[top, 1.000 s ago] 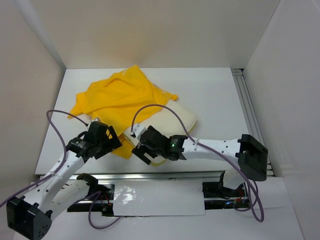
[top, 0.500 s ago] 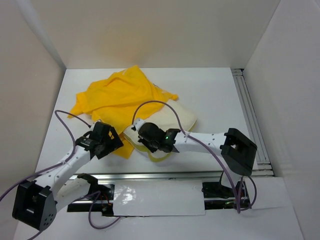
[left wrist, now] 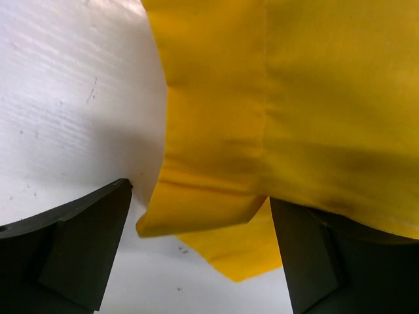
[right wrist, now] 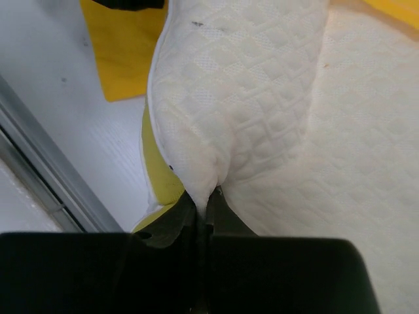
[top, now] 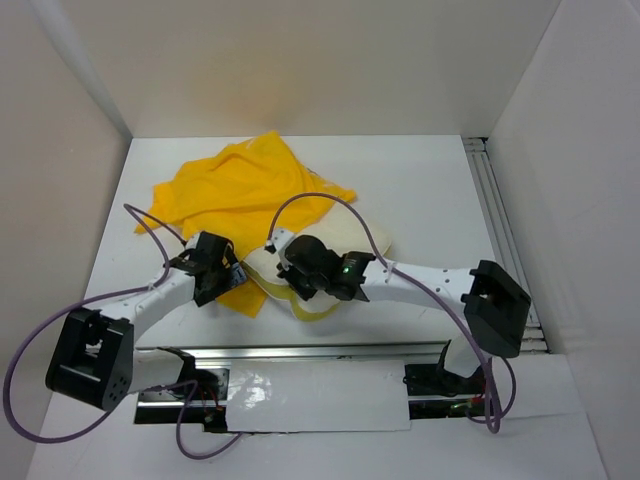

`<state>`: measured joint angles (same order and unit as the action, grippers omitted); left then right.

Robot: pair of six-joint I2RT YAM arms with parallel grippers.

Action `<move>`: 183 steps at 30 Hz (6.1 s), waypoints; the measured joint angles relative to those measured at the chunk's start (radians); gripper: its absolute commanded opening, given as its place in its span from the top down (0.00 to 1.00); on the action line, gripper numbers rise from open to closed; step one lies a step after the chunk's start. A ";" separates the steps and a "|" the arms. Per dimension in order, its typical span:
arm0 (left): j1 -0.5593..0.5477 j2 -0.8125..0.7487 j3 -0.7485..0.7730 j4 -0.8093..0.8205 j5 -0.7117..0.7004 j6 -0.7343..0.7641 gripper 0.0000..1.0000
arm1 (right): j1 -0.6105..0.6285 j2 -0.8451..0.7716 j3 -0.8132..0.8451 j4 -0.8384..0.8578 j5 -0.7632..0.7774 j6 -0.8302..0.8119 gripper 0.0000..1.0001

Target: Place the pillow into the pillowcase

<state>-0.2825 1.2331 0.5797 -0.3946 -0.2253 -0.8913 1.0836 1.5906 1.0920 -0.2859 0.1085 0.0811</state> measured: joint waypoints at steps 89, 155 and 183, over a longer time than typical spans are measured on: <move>-0.090 0.932 1.489 -0.526 -0.157 0.501 0.15 | -0.643 0.195 0.100 0.391 -0.108 0.369 0.01; -0.394 0.607 1.613 -0.462 0.066 0.656 1.00 | -0.405 -0.040 -0.346 1.449 -0.306 0.113 1.00; -0.571 0.676 1.484 -0.313 0.079 0.626 0.72 | -0.547 -0.190 -0.406 0.770 0.149 0.473 0.25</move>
<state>-0.8532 1.9091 2.0632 -0.7078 -0.1463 -0.2649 0.5365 1.4010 0.6857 0.4843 0.2573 0.5541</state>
